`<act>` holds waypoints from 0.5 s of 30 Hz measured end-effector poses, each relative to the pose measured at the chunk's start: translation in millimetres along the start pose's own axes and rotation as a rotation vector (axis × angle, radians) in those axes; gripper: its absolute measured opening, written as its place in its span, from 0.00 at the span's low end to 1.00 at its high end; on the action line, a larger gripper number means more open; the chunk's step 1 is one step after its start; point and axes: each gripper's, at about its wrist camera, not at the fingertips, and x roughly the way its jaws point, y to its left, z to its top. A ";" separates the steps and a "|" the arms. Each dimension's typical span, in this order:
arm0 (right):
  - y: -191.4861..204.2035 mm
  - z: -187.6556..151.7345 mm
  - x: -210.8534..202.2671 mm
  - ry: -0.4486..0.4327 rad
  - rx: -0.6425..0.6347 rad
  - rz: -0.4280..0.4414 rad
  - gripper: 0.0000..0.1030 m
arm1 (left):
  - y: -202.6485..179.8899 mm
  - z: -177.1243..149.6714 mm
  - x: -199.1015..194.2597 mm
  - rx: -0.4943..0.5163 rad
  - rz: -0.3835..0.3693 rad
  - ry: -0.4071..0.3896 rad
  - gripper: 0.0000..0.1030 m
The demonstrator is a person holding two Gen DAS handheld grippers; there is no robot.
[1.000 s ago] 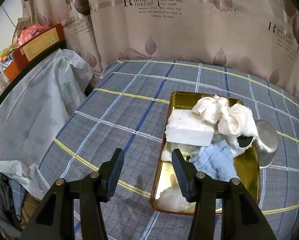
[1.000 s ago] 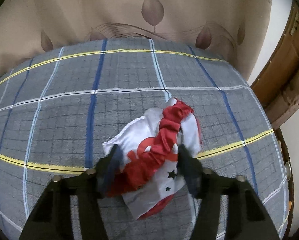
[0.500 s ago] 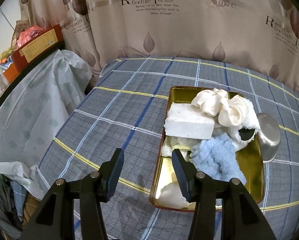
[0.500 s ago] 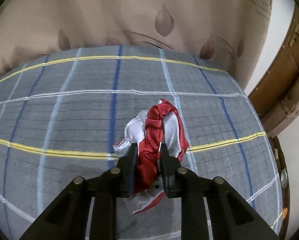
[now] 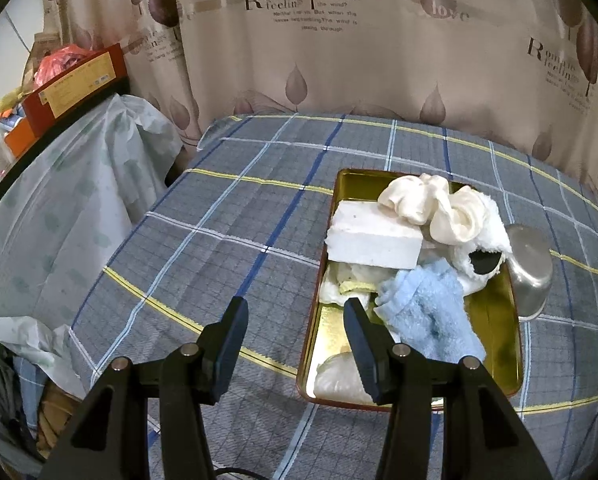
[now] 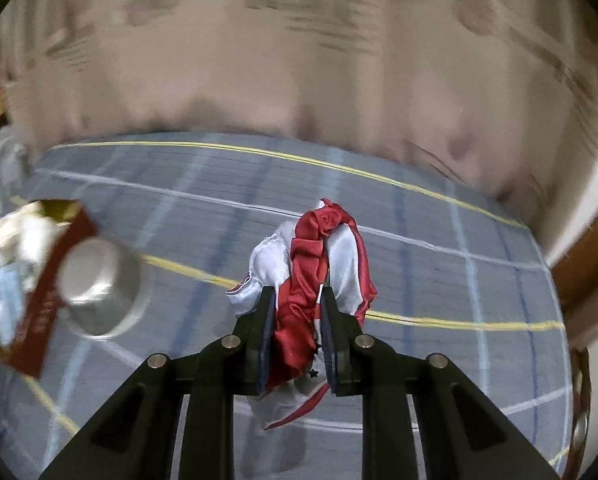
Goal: Organize soft objects
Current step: 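Lower the white-and-red satin cloth onto the tray pile and open the right tool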
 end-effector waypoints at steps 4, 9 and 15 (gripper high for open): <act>55.3 6.9 -17.4 -0.025 -0.082 0.091 0.18 | 2.1 -1.2 -1.4 -0.002 0.003 -0.004 0.49; 121.9 9.6 -36.8 -0.051 -0.167 0.211 0.18 | 3.0 -1.7 -3.7 0.001 0.011 -0.013 0.49; 188.3 7.9 -49.9 -0.065 -0.252 0.342 0.18 | 5.8 -2.6 -4.0 0.013 -0.002 -0.005 0.49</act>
